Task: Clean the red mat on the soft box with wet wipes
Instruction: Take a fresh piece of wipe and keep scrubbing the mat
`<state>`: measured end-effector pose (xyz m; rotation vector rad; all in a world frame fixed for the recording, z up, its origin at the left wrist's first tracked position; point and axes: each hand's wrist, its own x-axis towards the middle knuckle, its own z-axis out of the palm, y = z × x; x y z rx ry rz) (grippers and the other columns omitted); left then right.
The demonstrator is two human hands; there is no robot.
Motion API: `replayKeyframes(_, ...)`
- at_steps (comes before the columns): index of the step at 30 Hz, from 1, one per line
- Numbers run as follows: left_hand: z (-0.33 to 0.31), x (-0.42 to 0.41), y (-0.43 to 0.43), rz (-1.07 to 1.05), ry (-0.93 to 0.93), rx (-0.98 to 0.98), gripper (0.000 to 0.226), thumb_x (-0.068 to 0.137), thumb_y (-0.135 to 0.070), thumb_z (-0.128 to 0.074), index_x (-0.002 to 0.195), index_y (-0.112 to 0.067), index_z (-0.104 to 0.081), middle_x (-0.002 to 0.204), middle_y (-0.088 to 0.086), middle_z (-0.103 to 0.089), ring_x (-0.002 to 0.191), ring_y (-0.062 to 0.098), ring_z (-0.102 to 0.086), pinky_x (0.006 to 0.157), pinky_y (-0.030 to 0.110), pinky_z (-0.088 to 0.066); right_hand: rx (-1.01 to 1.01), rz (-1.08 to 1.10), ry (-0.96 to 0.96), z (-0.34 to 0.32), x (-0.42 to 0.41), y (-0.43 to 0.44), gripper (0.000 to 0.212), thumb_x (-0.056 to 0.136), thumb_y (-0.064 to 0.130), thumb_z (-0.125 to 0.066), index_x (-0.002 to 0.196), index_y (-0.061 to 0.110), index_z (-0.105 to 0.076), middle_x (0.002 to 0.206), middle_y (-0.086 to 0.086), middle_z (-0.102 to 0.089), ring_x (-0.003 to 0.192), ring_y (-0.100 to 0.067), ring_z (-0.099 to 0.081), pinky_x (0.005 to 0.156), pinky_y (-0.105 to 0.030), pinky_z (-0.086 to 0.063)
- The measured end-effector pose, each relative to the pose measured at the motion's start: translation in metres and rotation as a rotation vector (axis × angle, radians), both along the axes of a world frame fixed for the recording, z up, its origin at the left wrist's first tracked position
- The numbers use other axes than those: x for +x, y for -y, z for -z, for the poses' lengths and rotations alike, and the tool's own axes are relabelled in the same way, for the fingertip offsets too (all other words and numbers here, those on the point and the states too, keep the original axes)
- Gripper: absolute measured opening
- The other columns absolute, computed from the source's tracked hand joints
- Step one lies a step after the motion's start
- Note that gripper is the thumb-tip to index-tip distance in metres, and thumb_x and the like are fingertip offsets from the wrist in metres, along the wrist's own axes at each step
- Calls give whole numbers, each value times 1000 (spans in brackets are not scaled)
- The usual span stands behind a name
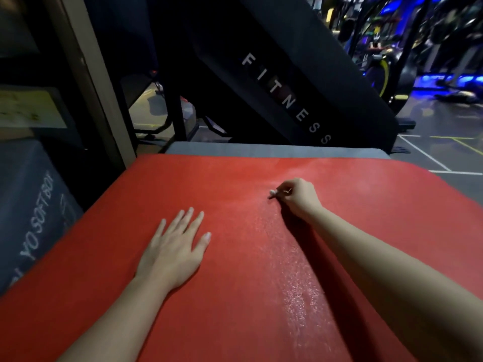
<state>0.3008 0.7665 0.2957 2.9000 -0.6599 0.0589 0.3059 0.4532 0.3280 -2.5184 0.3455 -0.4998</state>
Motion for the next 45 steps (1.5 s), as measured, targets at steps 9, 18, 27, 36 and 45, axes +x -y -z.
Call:
replayKeyframes(9, 2, 1, 0, 10, 15, 33, 89, 80, -70, 14, 162, -39, -1, 170, -14, 5, 154, 2, 9, 127, 36, 4, -92, -139, -123, 0, 20, 18, 24, 87, 40, -72, 92, 17, -77, 85, -1, -70, 78, -17, -61, 65, -24, -39)
replayKeyframes(18, 0, 0, 2, -1, 4, 23, 86, 79, -71, 16, 160, -45, 4, 166, -21, 14, 149, -5, 21, 126, 33, 10, 0, 170, -35, 14, 135, 50, 29, 85, 50, -70, 84, 22, -75, 92, -7, -73, 96, -32, -65, 80, -34, -51)
replayKeyframes(27, 0, -3, 3, 2, 24, 12, 81, 86, -69, 10, 161, -41, 2, 168, -18, 11, 151, -3, 19, 126, 35, 10, -98, -29, -202, 0, 132, 69, 23, 81, 57, -71, 74, 35, -69, 75, 11, -64, 88, -20, -59, 96, -45, -38)
replayKeyframes(36, 6, 2, 1, -4, 29, 13, 78, 88, -68, 9, 161, -42, 4, 168, -20, 13, 149, -5, 22, 126, 37, 8, 35, 260, -65, 13, 186, 60, 32, 84, 57, -67, 95, 28, -75, 103, -8, -72, 111, -31, -59, 99, -41, -36)
replayKeyframes(45, 4, 2, 1, -7, 27, 0, 80, 87, -69, 9, 162, -42, 0, 169, -18, 8, 151, -4, 17, 127, 36, 6, -52, -66, -126, 2, 158, 38, 21, 85, 46, -70, 96, 29, -75, 98, 0, -71, 98, -23, -61, 84, -32, -47)
